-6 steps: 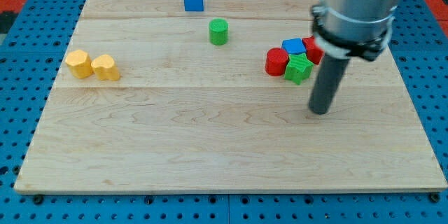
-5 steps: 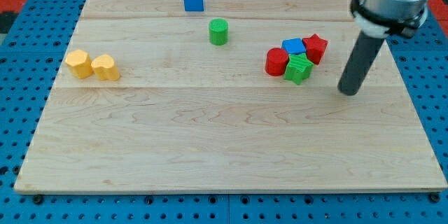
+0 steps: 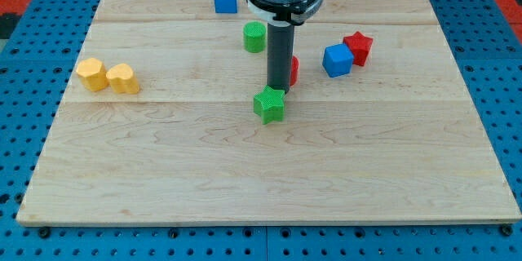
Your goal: Move the green star to the bottom center
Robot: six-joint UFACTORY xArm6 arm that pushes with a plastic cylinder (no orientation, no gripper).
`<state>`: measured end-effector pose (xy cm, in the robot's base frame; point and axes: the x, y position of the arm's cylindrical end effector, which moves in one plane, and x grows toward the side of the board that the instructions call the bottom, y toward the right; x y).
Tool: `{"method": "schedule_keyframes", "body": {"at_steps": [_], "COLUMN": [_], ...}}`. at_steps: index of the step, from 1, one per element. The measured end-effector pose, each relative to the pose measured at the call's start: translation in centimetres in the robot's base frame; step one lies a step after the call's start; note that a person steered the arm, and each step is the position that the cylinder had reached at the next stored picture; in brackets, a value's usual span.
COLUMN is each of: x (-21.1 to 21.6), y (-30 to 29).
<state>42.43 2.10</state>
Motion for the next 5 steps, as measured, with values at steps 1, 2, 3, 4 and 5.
{"method": "schedule_keyframes", "body": {"at_steps": [1, 2, 3, 4, 5], "x": [0.0, 0.0, 0.0, 0.7, 5.2], "y": [0.0, -0.4, -0.8, -1.3, -2.9]}}
